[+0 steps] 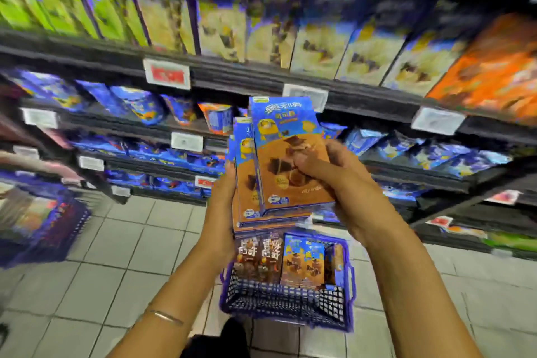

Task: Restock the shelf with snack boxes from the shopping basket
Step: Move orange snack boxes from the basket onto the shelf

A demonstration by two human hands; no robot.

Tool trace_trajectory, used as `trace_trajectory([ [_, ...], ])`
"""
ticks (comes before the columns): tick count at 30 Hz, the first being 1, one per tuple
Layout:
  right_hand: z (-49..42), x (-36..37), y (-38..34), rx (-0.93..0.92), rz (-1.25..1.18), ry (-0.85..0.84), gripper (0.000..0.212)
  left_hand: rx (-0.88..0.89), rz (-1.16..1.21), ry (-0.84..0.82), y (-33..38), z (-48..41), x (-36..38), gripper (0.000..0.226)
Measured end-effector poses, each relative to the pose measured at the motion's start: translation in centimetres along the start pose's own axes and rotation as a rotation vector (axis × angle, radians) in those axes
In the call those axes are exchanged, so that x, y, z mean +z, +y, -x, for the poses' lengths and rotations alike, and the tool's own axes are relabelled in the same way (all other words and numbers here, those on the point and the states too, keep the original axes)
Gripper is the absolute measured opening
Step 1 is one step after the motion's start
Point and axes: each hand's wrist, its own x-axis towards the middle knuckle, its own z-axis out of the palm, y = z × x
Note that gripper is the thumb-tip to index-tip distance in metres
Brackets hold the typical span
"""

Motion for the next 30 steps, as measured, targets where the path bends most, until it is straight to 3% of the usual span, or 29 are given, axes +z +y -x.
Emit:
trace_trajectory([
  [5,3.8,5.4,-14.9,-0.05,-0.013,-0.072,0.053,0.048,0.042,-0.072,14.6,4.3,5.2,0.056],
  [8,4.8,7.4,-20.6,-0.131,0.032,-0.073,0.032,0.047,0.093,-0.156,20.5,5.7,7.6,0.06],
  [11,5.5,8.4,-24.7,-0.192,0.105,-0.011,0.052,0.077,0.135,-0.208,24.3,6.2,9.8,0.061],
  [15,6.3,8.5,-28.9,-0.282,0.132,-0.007,0.025,0.099,0.127,-0.231,27.5,6.2,12.4,0.065],
  [20,7.7,7.8,-33.0,-0.381,0.105,0.038,0.048,0.051,0.084,-0.261,29.6,5.6,14.5,0.07],
  [25,7.2,5.6,-38.1,-0.517,0.068,0.063,0.031,0.044,0.067,-0.173,30.8,5.0,16.3,0.069],
  [30,4.1,1.9,-44.0,-0.648,0.112,0.194,0.04,0.03,0.091,-0.096,30.6,4.3,17.4,0.066],
])
